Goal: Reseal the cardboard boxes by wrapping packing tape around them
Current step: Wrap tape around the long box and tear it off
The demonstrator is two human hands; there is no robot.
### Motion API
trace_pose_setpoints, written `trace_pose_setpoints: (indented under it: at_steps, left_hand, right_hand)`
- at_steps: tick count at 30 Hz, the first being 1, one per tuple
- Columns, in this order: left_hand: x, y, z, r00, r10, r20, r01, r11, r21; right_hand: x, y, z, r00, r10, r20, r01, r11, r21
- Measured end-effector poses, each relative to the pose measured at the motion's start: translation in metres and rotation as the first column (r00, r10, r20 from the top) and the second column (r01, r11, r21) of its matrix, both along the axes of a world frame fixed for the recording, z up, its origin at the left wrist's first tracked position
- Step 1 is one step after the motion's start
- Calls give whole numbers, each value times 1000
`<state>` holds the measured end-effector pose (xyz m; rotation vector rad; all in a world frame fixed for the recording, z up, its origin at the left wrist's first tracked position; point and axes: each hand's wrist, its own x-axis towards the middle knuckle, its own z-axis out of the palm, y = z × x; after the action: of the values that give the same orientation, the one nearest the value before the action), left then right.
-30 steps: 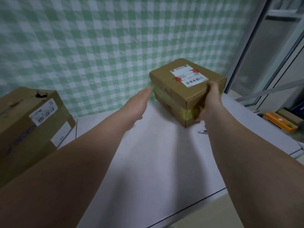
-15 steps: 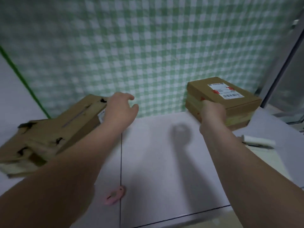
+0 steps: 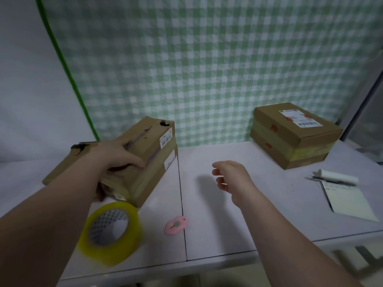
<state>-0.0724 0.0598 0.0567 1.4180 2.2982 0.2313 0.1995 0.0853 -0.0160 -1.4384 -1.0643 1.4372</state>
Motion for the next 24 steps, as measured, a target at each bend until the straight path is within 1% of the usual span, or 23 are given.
trace_pose_setpoints:
  at_steps: [3, 6, 9, 11, 13, 15, 17, 20, 22, 24]
  left_hand:
    - [11, -2, -1, 996, -50, -76, 55, 996, 71]
    - [29, -4, -3, 987, -156, -25, 158, 966, 202]
    - [51, -4, -4, 949, -316, -18, 309, 915, 257]
    - [66, -6, -5, 909, -417, -10, 406, 880, 248]
    - [79, -5, -7, 868, -496, -6, 483, 843, 237]
    - [90, -4, -11, 826, -564, -1, 550, 804, 225]
    - [101, -4, -15, 780, -626, 12, 610, 764, 209]
    - [114, -4, -14, 707, -706, 35, 692, 702, 170]
    - [118, -3, -11, 687, -725, 52, 711, 685, 156]
    - [121, -2, -10, 676, -737, 15, 724, 668, 172]
  right_hand:
    - [-5, -8, 1, 1000, -5, 6, 5, 999, 43]
    - [-2, -10, 8, 997, -61, 44, 55, 992, 116]
    - [13, -8, 13, 972, -202, 118, 172, 959, 225]
    - [29, -11, 14, 926, -335, 173, 264, 904, 336]
    - [48, -15, 14, 885, -435, 163, 339, 845, 414]
    - [66, -21, 13, 876, -476, 76, 415, 826, 380]
    - [81, -29, 12, 882, -471, 26, 443, 844, 301]
    - [96, -41, 9, 875, -478, 82, 438, 851, 289]
    - [102, -48, 7, 852, -512, 108, 460, 832, 309]
    - [105, -56, 5, 840, -528, 127, 466, 821, 329]
